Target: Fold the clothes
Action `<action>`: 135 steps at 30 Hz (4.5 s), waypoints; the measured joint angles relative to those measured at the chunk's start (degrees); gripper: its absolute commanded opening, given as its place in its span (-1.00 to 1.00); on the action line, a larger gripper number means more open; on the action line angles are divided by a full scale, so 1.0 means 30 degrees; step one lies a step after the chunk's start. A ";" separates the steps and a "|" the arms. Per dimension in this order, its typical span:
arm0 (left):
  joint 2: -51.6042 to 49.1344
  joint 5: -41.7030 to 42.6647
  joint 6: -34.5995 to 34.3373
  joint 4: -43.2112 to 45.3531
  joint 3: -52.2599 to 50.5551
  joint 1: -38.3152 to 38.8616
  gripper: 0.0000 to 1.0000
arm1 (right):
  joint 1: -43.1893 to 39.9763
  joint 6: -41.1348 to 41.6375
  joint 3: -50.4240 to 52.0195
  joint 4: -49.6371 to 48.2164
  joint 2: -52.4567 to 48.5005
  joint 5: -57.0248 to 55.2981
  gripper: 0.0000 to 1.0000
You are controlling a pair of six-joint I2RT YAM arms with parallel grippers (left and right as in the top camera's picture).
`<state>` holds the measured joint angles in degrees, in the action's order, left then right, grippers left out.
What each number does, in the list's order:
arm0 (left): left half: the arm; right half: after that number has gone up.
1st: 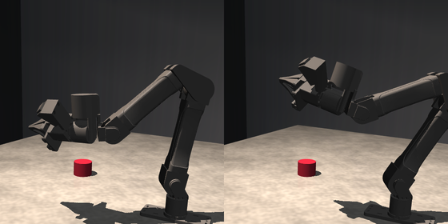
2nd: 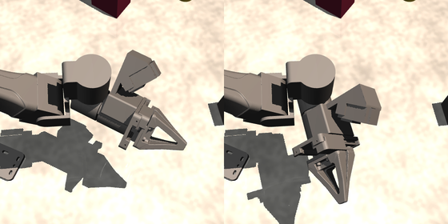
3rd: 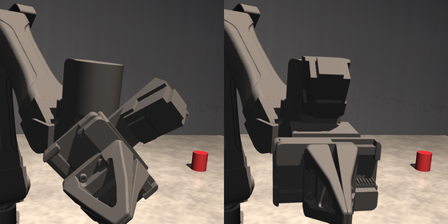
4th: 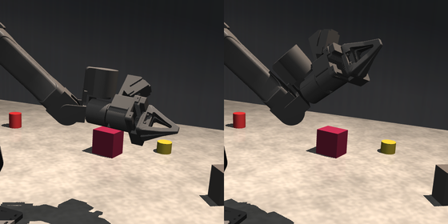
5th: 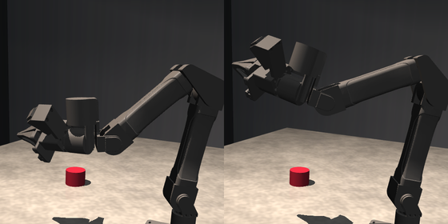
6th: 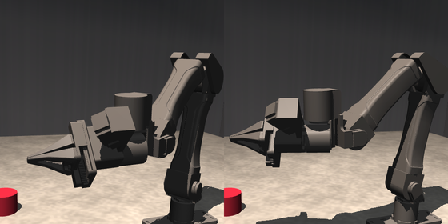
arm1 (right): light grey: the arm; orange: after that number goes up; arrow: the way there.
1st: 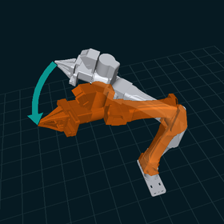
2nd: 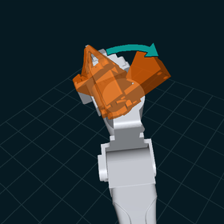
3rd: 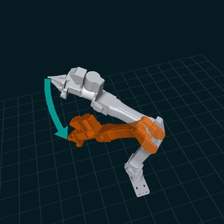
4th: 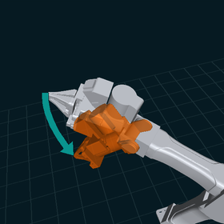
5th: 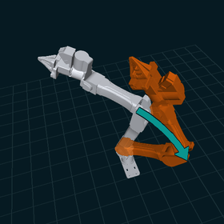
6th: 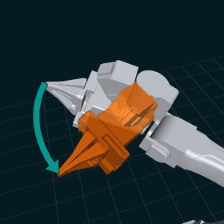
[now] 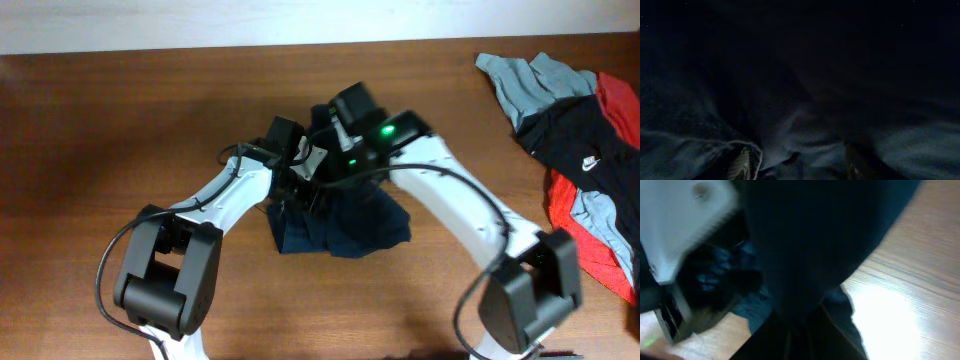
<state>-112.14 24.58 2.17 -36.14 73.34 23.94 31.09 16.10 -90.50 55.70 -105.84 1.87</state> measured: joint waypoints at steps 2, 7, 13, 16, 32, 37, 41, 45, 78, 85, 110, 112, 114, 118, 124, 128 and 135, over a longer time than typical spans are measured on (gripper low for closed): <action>0.0000 -0.0073 0.0000 -0.0015 0.0000 0.0000 0.18 | 0.0648 0.0058 0.0007 -0.0233 -0.0408 0.0117 -0.92; 0.0000 -0.0597 0.0066 -0.1275 0.0058 -0.0226 0.17 | 0.0903 0.0146 0.0007 -0.0124 -0.0532 0.0270 -0.92; -0.0029 -0.2652 0.0138 -0.5100 0.1603 -0.1800 0.16 | 0.0619 0.0138 0.0007 0.0364 -0.0532 0.0328 -0.92; -0.0044 -0.3650 0.0131 -0.6608 0.2820 -0.3169 0.18 | 0.0532 0.0124 0.0007 0.0401 -0.0532 0.0299 -0.92; -0.0058 -0.4269 0.0131 -0.6229 0.3738 -0.6040 0.22 | -0.0044 0.0073 -0.3053 0.5260 -0.0386 -0.7657 -0.92; -0.0058 -0.4269 0.0131 -0.6229 0.3738 -0.6040 0.22 | 0.1129 0.0189 -0.3096 0.4291 -0.1625 -0.7759 -0.92; -0.0058 -0.4255 0.0131 -0.6244 0.3738 -0.6040 0.22 | 0.2805 0.0546 -0.3126 0.3716 -0.4167 -0.7752 -0.91; -0.0058 -0.4211 0.0131 -0.6244 0.3738 -0.6040 0.22 | 0.4313 0.1333 -0.3126 0.3606 -0.5727 -0.7781 -0.89; -0.0131 0.0612 0.5166 -0.5588 0.8313 -0.8160 0.36 | 0.8284 -0.1166 -0.3286 0.3410 -0.8087 -0.9806 -0.09; -0.0131 0.0612 0.5231 -0.5595 0.8313 -0.8349 0.36 | 0.8276 -0.1392 -0.3264 0.3789 -0.4160 -0.8058 0.11; -0.0131 0.1348 0.2798 -1.2786 0.8757 -0.8349 0.66 | -0.9843 -0.3934 -0.3206 0.5501 -0.0852 0.6674 0.51; -0.0131 0.1406 0.2754 -1.3347 0.8765 -0.8349 0.67 | -1.0273 -0.4007 -0.3206 0.5712 -0.0852 0.7147 0.52; -0.0131 0.1472 0.2739 -1.3865 0.8772 -0.8349 0.67 | -1.0418 -0.4051 -0.3206 0.6207 -0.0852 0.7410 0.58; -0.0131 0.1515 0.2681 -1.4338 0.8772 -0.8349 0.72 | -1.0433 -0.4408 -0.3206 0.6586 -0.0852 0.7533 0.69; -0.0131 0.1537 0.2696 -1.5030 0.8772 -0.8218 0.44 | -1.0448 -0.4415 -0.3191 0.7096 -0.0852 0.5289 0.74; -0.0131 0.1552 0.2790 -1.5475 0.8772 -0.7796 0.26 | -1.0448 -0.3905 -0.2484 0.6725 -0.1013 0.2987 0.27; 0.2135 0.0058 0.2739 -1.5198 0.8765 -0.8604 0.36 | -1.0346 -0.1450 0.1596 0.3351 -0.2790 0.2135 -0.14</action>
<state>-105.73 24.75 10.39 -81.73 99.63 -1.87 0.05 11.75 -85.71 65.76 -114.21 8.27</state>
